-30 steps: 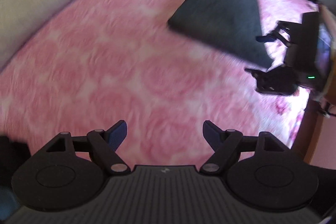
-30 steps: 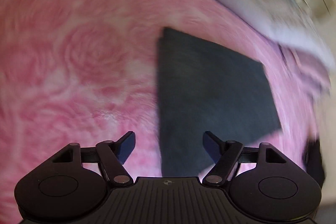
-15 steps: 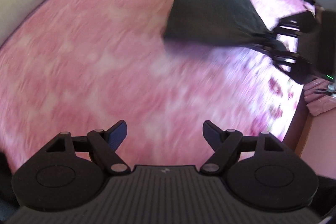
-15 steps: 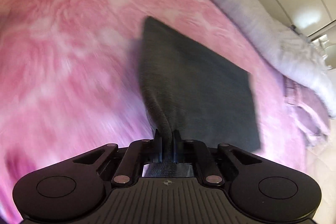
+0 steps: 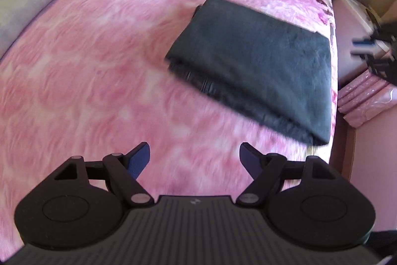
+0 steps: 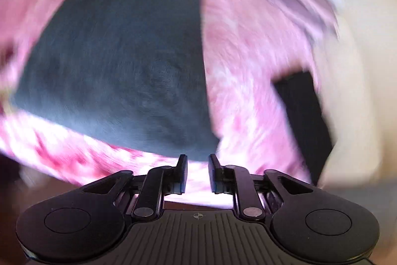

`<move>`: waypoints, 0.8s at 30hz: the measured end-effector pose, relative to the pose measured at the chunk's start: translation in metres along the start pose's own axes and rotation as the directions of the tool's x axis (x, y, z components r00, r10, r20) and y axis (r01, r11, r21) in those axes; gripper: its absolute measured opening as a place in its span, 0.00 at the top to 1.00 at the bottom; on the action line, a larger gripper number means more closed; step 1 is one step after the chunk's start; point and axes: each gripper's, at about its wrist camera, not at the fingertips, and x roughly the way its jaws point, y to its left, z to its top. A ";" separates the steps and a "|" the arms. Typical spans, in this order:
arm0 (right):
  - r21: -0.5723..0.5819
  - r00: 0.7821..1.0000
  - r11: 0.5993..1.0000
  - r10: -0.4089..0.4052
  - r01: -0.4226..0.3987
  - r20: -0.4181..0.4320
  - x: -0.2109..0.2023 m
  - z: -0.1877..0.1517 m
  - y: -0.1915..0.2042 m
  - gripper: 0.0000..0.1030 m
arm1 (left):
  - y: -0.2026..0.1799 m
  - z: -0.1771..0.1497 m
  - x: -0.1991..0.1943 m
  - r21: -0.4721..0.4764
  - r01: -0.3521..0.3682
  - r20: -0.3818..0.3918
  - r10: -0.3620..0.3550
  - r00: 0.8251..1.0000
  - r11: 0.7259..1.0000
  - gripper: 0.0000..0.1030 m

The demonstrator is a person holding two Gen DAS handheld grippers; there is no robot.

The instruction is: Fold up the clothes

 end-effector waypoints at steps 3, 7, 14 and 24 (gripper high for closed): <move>0.535 0.964 0.802 0.230 -0.266 0.135 0.004 -0.021 -0.034 0.39 | 0.007 0.032 0.021 -0.025 0.024 0.028 -0.023 0.999 0.999 0.26; 0.840 0.916 0.383 0.267 -0.385 0.298 0.038 -0.042 -0.056 0.35 | 0.022 0.077 0.057 -0.056 0.029 0.042 -0.027 0.999 0.998 0.26; 0.927 0.905 0.077 0.260 -0.366 0.336 0.099 -0.068 -0.103 0.74 | 0.049 0.099 0.115 -0.127 0.023 -0.072 -0.033 0.997 0.992 0.25; 0.868 0.904 0.304 0.301 -0.393 0.304 0.123 -0.035 -0.196 0.88 | 0.018 0.089 0.118 -0.108 0.043 -0.036 -0.047 0.998 0.993 0.25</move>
